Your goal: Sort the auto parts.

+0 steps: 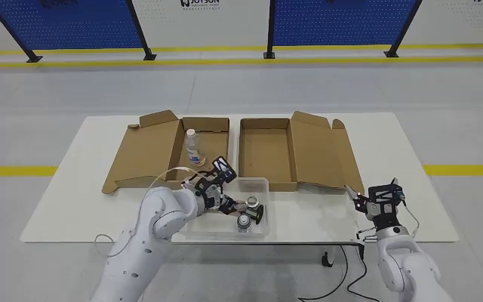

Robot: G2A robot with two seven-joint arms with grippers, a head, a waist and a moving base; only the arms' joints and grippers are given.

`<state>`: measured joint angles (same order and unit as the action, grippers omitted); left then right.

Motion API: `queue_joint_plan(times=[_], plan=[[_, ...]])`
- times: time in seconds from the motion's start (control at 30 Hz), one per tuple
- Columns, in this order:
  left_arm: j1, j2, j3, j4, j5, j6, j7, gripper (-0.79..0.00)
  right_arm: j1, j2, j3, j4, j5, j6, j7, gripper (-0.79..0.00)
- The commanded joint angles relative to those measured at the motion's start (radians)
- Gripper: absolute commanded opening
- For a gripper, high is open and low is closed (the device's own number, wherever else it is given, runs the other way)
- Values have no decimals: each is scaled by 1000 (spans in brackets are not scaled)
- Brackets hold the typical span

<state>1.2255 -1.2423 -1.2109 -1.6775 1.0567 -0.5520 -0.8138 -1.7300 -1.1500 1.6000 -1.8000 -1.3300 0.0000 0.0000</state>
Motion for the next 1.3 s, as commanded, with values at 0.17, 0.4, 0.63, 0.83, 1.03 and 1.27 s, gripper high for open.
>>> queue_joint_plan(times=[0.17, 0.4, 0.63, 0.83, 1.03, 1.27], plan=[[-4, 0, 5, 12, -30, 11, -11, 0, 0, 0, 0, 0, 0, 0, 0, 0], [-2, 2, -12, 8, -36, 35, 16, 0, 0, 0, 0, 0, 0, 0, 0, 0], [25, 16, -2, -52, -34, -32, -54, 0, 0, 0, 0, 0, 0, 0, 0, 0], [36, 19, 51, -59, -43, -41, -98, 0, 0, 0, 0, 0, 0, 0, 0, 0], [11, 18, 91, -11, -32, -11, -102, 0, 0, 0, 0, 0, 0, 0, 0, 0], [-15, 21, 107, 24, -33, -3, -108, 0, 0, 0, 0, 0, 0, 0, 0, 0]])
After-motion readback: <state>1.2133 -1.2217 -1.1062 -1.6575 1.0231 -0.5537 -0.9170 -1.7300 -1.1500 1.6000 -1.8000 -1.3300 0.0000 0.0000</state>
